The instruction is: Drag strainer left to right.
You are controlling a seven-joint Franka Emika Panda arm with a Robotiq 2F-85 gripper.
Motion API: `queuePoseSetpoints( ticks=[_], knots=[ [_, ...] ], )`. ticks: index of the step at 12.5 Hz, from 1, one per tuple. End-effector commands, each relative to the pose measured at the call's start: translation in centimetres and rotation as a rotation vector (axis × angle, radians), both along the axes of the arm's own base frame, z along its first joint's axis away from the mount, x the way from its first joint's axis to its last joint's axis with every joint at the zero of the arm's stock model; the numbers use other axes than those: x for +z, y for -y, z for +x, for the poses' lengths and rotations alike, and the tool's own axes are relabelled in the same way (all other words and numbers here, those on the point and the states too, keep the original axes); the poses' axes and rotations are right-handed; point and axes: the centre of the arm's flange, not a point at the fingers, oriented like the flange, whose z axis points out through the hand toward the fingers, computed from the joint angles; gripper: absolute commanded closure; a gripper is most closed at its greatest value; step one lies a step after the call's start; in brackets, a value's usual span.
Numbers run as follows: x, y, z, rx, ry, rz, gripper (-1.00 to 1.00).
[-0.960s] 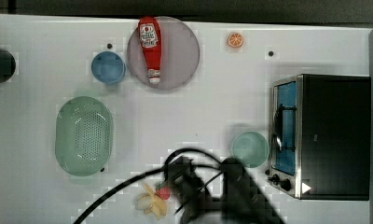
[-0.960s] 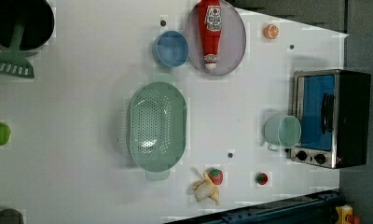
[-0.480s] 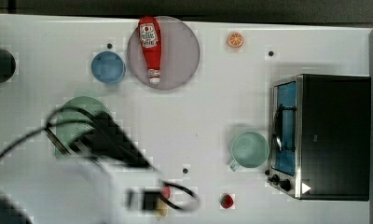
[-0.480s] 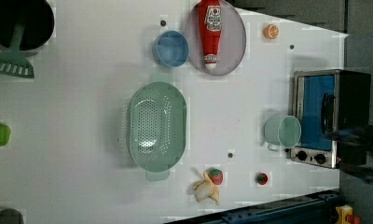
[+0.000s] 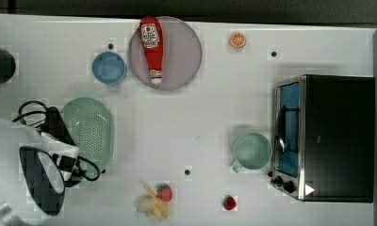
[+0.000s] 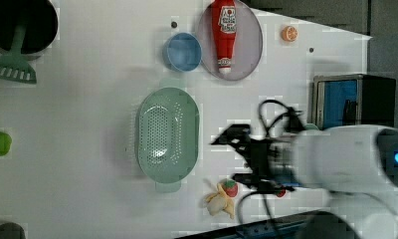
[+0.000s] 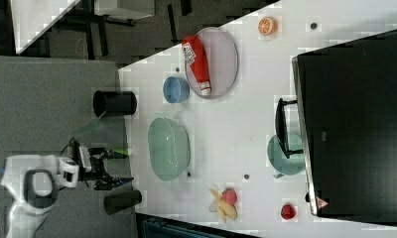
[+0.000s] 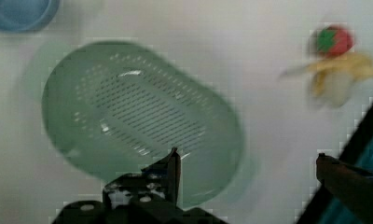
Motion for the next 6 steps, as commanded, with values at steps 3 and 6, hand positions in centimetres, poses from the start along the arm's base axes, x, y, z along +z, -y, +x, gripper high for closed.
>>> queuePoseSetpoints(
  ticks=[3, 6],
  knots=[
    [-4.5, -3.0, 1.4, -0.355, 0.070, -0.012, -1.00],
    [-10.4, -3.8, 2.6, -0.388, 0.066, 0.017, -1.00]
  ],
)
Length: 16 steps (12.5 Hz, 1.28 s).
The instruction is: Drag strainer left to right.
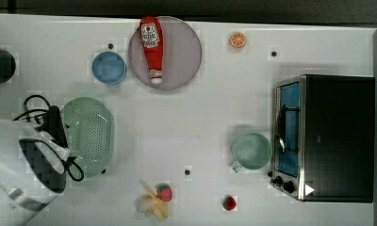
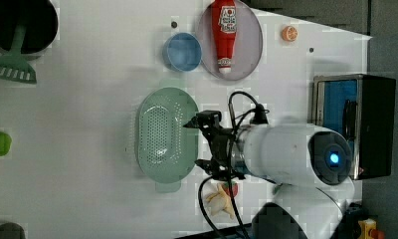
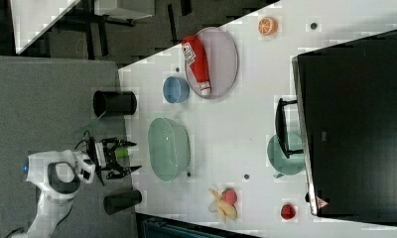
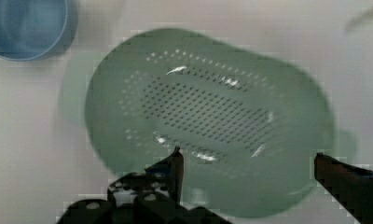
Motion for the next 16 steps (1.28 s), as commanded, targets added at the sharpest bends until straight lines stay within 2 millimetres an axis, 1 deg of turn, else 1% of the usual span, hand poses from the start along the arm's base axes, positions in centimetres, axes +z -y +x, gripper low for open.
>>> queuePoseSetpoints(
  ticks=[1, 6, 9, 12, 14, 16],
  knots=[
    [-5.9, -0.4, 1.3, -0.142, -0.030, 0.039, -1.00],
    [-12.9, 0.0, 1.9, -0.178, -0.047, 0.057, -1.00],
    [-16.1, 1.0, 2.4, -0.194, -0.033, 0.049, -1.00],
    [-17.0, 3.1, 3.1, -0.222, -0.031, 0.018, -1.00],
    [-17.1, 3.4, 3.2, -0.228, -0.027, 0.021, -1.00],
    [-17.4, 4.2, 3.4, -0.241, -0.029, 0.013, -1.00]
  ],
)
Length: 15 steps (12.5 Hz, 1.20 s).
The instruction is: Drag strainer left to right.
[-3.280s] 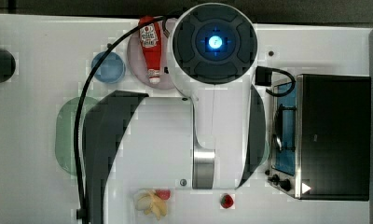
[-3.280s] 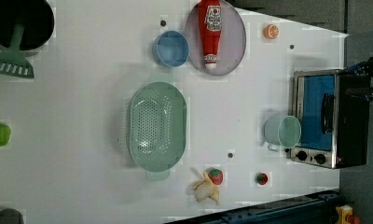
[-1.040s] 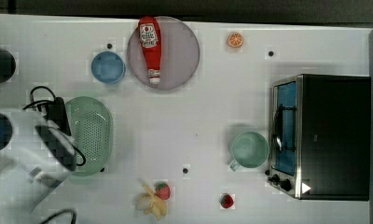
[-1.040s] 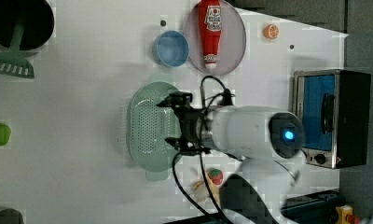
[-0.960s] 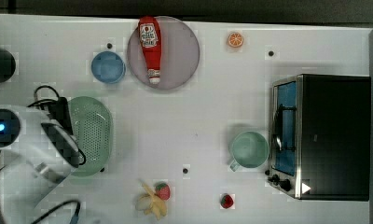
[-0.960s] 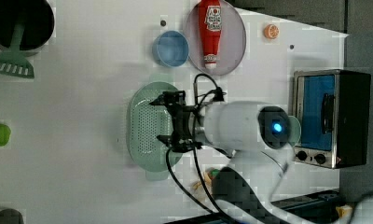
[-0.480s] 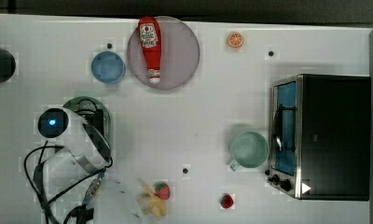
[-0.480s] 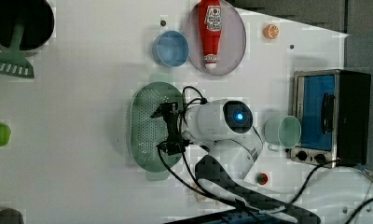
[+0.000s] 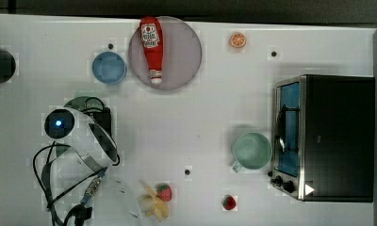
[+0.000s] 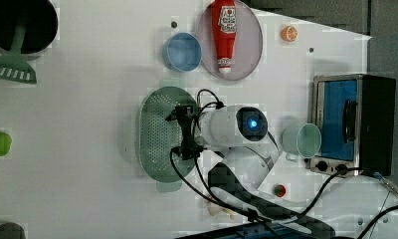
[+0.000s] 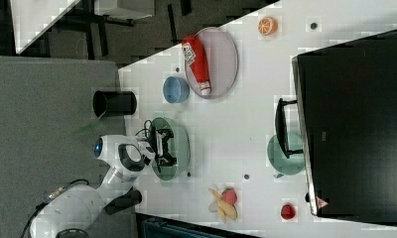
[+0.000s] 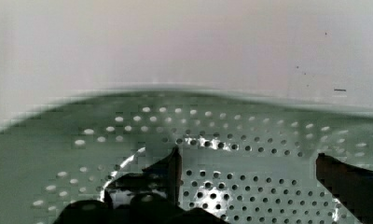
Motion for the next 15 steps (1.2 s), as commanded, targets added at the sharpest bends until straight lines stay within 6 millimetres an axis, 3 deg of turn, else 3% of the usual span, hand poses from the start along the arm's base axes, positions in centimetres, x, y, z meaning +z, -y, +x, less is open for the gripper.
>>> queuePoseSetpoints(
  ticks=[1, 8, 15],
  knots=[
    [2.9, 0.5, 1.9, -0.092, 0.059, 0.014, -1.00],
    [2.9, 4.8, 2.7, -0.132, 0.051, -0.004, -1.00],
    [3.5, 11.6, 2.8, -0.056, 0.050, -0.014, -1.00]
  ],
)
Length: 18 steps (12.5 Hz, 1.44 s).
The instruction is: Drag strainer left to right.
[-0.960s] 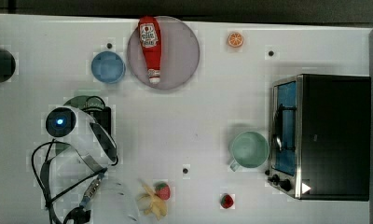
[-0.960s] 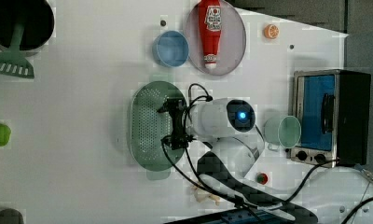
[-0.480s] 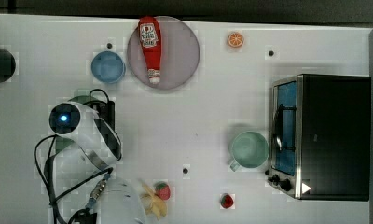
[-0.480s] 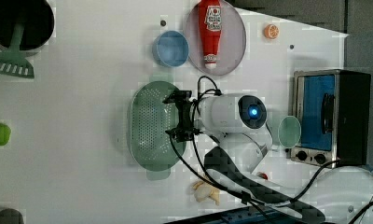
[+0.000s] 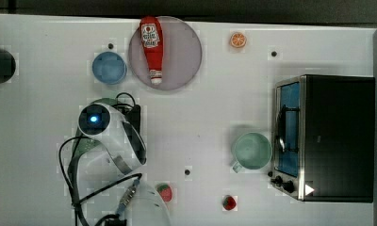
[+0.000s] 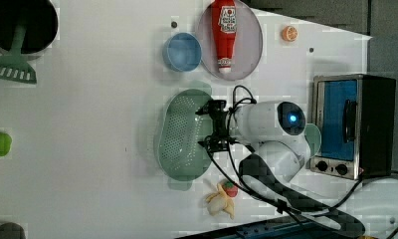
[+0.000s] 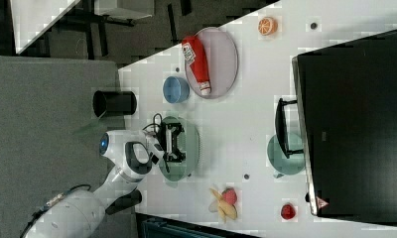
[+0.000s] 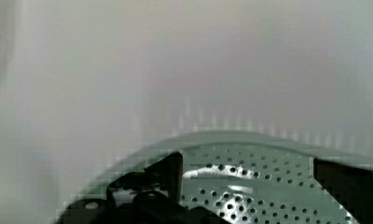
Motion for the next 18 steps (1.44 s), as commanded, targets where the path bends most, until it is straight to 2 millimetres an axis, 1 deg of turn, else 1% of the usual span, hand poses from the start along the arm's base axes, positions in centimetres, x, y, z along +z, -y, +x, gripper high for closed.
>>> queuePoseSetpoints(
  ticks=[1, 8, 18],
  knots=[
    [1.2, 3.7, 1.5, 0.048, 0.026, 0.009, -1.00],
    [1.1, 10.6, 2.8, 0.052, 0.025, -0.007, -1.00],
    [1.4, 20.4, 1.9, 0.103, 0.009, -0.046, -1.00]
  ],
)
